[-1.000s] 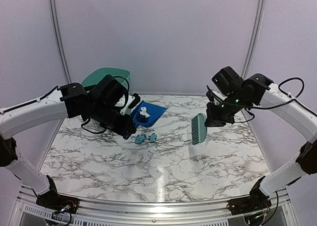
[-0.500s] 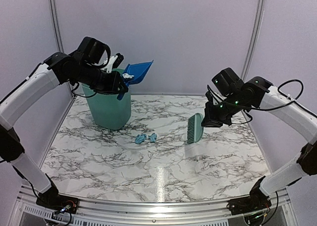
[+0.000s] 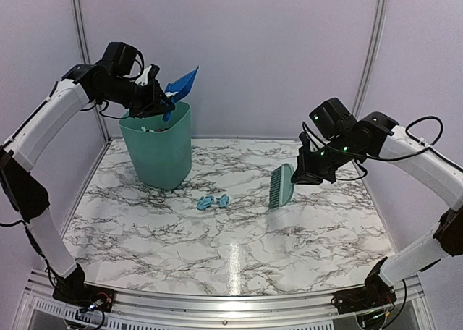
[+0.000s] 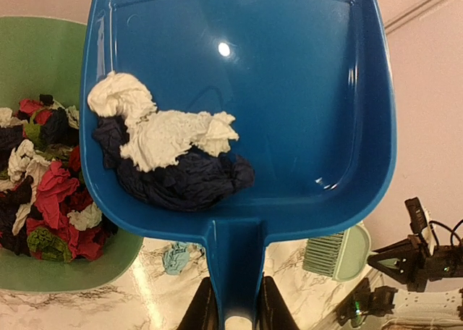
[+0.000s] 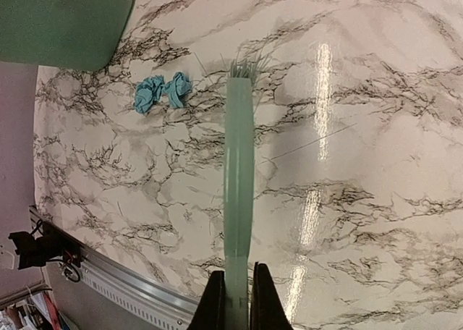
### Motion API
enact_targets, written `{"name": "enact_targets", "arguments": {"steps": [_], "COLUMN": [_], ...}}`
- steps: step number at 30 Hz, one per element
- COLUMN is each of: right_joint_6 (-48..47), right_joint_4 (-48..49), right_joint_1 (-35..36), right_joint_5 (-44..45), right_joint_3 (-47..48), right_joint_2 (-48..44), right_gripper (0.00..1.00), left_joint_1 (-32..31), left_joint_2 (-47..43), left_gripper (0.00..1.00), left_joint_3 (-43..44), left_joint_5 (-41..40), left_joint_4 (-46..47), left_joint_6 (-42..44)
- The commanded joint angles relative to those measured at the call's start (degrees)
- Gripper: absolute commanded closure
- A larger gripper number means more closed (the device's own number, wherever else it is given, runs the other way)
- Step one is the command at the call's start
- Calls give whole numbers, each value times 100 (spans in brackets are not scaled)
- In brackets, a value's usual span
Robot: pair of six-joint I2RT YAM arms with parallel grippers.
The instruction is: Sweep away the paper scraps from the table
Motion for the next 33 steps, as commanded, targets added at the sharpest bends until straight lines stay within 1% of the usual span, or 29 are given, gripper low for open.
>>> {"name": "enact_targets", "arguments": {"steps": [1,7,9,11,15,17,20,21,25,29,33], "right_joint_6": [84,47,36,17,-8,-25,-45,-45,-38,-28,-15], "right_joint_4": [220,264,273,273,291,299,287,283,290,315,341], "right_joint_1": [-38,-37,-40,-39,-40,-37,-36,-43,-40,-43,-39], "right_joint_5": [-71,-127,-137,-145,-163,-172,-172,-164,-146,-146,-146], "right_joint_3": [40,26,26,26,-8,-17,-18,-22,-97,-181,-202], "right_joint_2": [-76,-24,-7,11,20,21,30,23,-37,-83,-93], "right_gripper": [100,100,100,100,100,100,100,100,100,100,100], "left_joint_1": [314,715,822,910,987,1007,1054,1065,1075,1075,1076], "left_joint_2": [-81,-514,-633,-750,-898,-977,-1113,-1130,-1129,-1132,-1140], "left_gripper": [100,100,100,100,100,100,100,100,100,100,100], "left_joint_3": [-3,-936,-1288,-1643,-1963,-2219,-2818,-2865,-2793,-2784,-2889], "left_joint_5": [669,1427,1669,1795,1936,2024,2086,2066,2007,2003,1971], "left_joint_4": [499,2043,2592,3108,3985,4725,6072,6187,6209,6512,7168], "left_joint_6": [-757,-1949,-2480,-2878,-3642,-4188,-5347,-5492,-5617,-5939,-6519]}}
